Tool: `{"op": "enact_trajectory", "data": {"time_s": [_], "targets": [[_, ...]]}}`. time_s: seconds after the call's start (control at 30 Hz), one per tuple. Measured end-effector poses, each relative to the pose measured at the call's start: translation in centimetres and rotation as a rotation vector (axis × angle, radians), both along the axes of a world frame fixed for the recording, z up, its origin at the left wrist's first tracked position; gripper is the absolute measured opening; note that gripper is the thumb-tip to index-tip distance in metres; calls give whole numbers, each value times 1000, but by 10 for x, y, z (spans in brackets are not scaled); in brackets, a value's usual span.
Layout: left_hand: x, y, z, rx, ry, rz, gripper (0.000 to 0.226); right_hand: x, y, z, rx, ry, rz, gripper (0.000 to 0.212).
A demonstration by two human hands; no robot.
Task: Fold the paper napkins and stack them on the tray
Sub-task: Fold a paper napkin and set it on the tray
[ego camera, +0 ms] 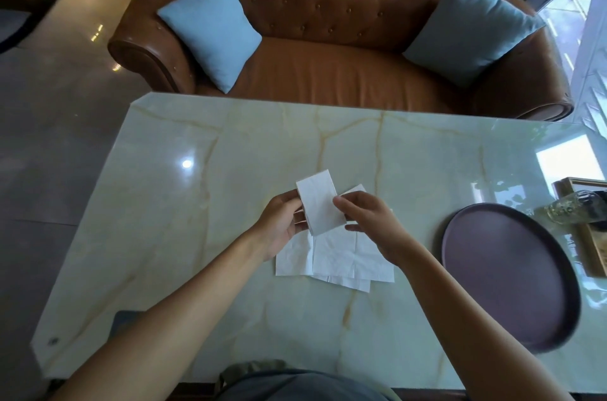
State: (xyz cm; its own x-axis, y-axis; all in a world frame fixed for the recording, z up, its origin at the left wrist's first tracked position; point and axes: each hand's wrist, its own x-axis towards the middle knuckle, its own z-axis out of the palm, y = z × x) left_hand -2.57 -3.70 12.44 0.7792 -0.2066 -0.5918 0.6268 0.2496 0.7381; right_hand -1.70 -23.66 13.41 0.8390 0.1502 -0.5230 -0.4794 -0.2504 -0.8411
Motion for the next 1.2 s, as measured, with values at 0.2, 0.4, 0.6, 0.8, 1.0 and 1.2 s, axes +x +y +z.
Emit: {"op": "enact_trajectory", "data": {"time_s": [0.2,0.4,0.6,0.8,1.0,1.2], "targets": [[7,9,-1,6,18,0,66,2,-2,0,-7,-48,49,11],[5,16,1,281,-198,-163,23,6,-5,10,-64,-94,100,12],[8,23,9,259,-203,-275,23,8,-4,16,-239,-181,232,12],[19,20,19,412,-345,-406,19,16,-2,24,-400,-251,387,11],[28,15,23,542,-485,-531,15,18,3,37,-508,-307,441,15],[26,8,22,613,-567,-607,19,10,1,38,-530,-333,395,20]]}}
